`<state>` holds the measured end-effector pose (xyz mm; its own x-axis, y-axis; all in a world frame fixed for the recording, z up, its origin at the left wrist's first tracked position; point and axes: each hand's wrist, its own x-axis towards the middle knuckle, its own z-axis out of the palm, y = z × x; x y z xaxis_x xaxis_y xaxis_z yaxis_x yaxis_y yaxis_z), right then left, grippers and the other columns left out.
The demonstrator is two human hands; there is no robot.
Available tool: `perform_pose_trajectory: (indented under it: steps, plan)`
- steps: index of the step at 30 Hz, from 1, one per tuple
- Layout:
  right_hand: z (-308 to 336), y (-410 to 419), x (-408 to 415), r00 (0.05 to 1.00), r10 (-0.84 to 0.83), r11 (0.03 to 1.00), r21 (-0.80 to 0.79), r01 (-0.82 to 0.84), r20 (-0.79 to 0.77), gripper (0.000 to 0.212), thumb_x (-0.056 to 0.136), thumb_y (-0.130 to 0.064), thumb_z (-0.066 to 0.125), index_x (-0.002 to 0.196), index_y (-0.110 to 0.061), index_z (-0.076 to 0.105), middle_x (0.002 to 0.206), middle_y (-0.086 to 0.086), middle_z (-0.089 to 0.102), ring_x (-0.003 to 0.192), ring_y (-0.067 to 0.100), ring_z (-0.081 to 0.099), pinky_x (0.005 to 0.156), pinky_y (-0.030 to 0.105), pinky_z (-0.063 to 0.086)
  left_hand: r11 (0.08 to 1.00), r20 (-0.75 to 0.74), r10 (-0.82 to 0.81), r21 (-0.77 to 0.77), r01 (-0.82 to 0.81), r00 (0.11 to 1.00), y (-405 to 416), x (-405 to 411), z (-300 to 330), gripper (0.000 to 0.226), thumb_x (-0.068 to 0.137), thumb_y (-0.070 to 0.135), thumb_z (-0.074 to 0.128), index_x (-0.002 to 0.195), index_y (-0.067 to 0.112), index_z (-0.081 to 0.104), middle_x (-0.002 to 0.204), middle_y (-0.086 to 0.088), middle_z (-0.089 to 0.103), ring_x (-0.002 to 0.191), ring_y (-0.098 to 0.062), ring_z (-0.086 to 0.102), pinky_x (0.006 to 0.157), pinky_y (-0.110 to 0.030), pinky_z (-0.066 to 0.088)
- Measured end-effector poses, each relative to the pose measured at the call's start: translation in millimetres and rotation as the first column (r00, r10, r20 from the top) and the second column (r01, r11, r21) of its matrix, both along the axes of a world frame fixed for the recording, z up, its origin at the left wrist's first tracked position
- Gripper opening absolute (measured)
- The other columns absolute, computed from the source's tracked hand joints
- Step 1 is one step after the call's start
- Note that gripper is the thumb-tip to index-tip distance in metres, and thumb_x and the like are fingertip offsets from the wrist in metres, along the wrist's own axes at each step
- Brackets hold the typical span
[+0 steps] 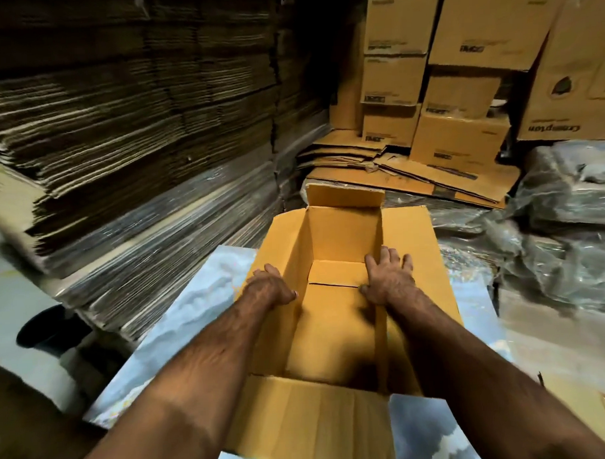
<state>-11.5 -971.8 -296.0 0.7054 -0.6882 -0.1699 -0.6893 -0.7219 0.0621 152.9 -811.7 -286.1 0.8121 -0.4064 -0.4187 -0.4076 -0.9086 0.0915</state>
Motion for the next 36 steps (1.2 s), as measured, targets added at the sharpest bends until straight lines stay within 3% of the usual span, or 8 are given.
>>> perform_pose_trajectory:
  steps: [7,13,17,22,26,31,33,36]
  plan:
    - [10,-43,64,0.998,0.037,0.998,0.052,-0.04,0.05,0.09,0.093,-0.053,0.054,0.157,-0.026,-0.003,0.164,0.013,-0.016,0.152,0.031,-0.007,0.121,0.053,0.009,0.99,0.09,-0.087,-0.103,0.096,0.992,-57,38,-4,0.1,0.088,0.054,0.061,0.157,0.012,0.003,0.164,-0.014,0.002,0.15,-0.037,0.007,0.117,-0.057,0.018]
    - [4,-92,111,0.998,0.026,0.999,-0.039,-0.024,0.064,0.094,0.092,-0.05,0.057,0.157,-0.03,-0.009,0.16,0.01,-0.029,0.151,0.032,-0.011,0.121,0.055,0.012,0.948,0.163,-0.183,-0.232,0.218,0.969,-103,86,-25,0.083,0.092,0.049,0.055,0.156,0.021,0.009,0.163,-0.012,0.009,0.148,-0.039,0.012,0.114,-0.06,0.017]
    - [2,-122,132,0.992,-0.015,0.996,-0.087,0.027,0.125,0.097,0.09,-0.053,0.059,0.156,-0.031,-0.01,0.159,0.006,-0.032,0.15,0.032,-0.015,0.116,0.065,0.018,0.898,0.098,-0.16,-0.399,0.186,0.982,-115,98,-55,0.081,0.092,0.024,0.054,0.156,0.022,0.006,0.163,-0.011,0.011,0.147,-0.034,0.02,0.114,-0.055,0.026]
    - [-9,-159,141,0.997,-0.075,0.997,0.016,0.076,-0.034,0.101,0.087,-0.06,0.059,0.156,-0.031,-0.01,0.165,0.0,-0.01,0.151,0.032,0.0,0.115,0.069,0.012,0.859,0.067,-0.162,-0.482,0.174,0.984,-115,102,-64,0.085,0.088,0.014,0.054,0.157,0.021,0.005,0.164,-0.011,0.011,0.148,-0.033,0.02,0.117,-0.049,0.026]
    - [-10,-163,135,0.998,-0.055,0.998,0.034,0.054,0.023,0.093,0.088,-0.059,0.057,0.157,-0.03,0.001,0.166,0.0,0.0,0.151,0.029,0.005,0.119,0.06,0.009,0.861,0.122,-0.15,-0.472,0.191,0.981,-113,99,-60,0.082,0.087,0.01,0.049,0.157,0.02,0.008,0.163,-0.013,0.014,0.147,-0.034,0.022,0.116,-0.049,0.027]
    - [-14,-114,87,0.977,-0.106,0.994,0.055,0.097,0.183,0.09,0.09,-0.054,0.058,0.157,-0.019,0.009,0.165,0.014,0.0,0.151,0.031,0.005,0.122,0.046,0.009,0.836,0.157,0.005,-0.542,0.082,0.988,-99,90,-47,0.052,0.087,0.031,0.053,0.134,0.01,0.045,0.135,-0.02,0.045,0.124,-0.038,0.044,0.099,-0.045,0.041]
    - [-15,-85,62,0.956,-0.17,0.985,0.062,0.16,0.237,0.084,0.09,-0.053,0.058,0.154,-0.014,0.019,0.162,0.018,0.012,0.148,0.034,0.015,0.121,0.046,0.017,0.889,0.23,0.039,-0.453,0.071,0.972,-89,78,-39,0.052,0.087,0.04,0.054,0.129,0.01,0.048,0.129,-0.02,0.048,0.118,-0.038,0.046,0.096,-0.044,0.041]
    - [-12,-48,29,0.927,-0.231,0.973,0.07,0.22,0.295,0.081,0.088,-0.051,0.061,0.151,-0.013,0.026,0.152,0.018,0.029,0.138,0.036,0.03,0.113,0.047,0.029,0.966,0.292,-0.044,-0.232,0.115,0.955,-66,54,-35,0.07,0.089,0.047,0.052,0.148,0.015,0.029,0.142,-0.02,0.04,0.126,-0.036,0.041,0.102,-0.044,0.037]
